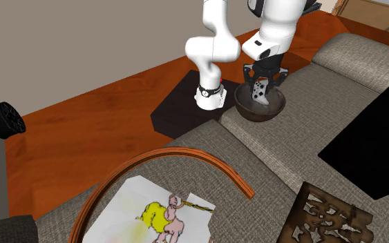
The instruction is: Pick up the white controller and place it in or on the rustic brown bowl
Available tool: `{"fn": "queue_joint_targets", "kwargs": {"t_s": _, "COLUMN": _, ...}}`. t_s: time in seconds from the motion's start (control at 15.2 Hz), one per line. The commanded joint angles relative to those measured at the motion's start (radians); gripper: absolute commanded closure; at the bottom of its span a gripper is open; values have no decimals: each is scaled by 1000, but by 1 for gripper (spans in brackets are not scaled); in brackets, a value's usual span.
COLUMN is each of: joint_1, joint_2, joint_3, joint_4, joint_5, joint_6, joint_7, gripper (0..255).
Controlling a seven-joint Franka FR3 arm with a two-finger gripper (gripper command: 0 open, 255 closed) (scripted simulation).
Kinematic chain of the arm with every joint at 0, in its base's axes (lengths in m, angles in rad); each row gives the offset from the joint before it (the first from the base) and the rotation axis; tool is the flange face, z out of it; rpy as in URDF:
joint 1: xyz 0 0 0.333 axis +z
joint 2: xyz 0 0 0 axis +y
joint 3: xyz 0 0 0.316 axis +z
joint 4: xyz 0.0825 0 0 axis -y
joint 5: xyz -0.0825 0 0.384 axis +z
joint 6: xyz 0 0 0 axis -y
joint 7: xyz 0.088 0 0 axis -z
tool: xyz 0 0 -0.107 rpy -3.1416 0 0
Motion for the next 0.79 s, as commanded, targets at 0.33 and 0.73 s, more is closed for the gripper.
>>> {"fn": "queue_joint_targets", "kwargs": {"t_s": 0.33, "joint_1": 0, "joint_2": 0, "joint_3": 0, "joint_4": 0, "joint_5": 0, "joint_6": 0, "joint_7": 0, "gripper": 0}}
{"fn": "queue_joint_targets", "kwargs": {"t_s": 0.73, "joint_1": -15, "joint_2": 16, "joint_3": -32, "joint_4": 132, "joint_5": -31, "joint_6": -117, "joint_7": 7, "gripper": 0}}
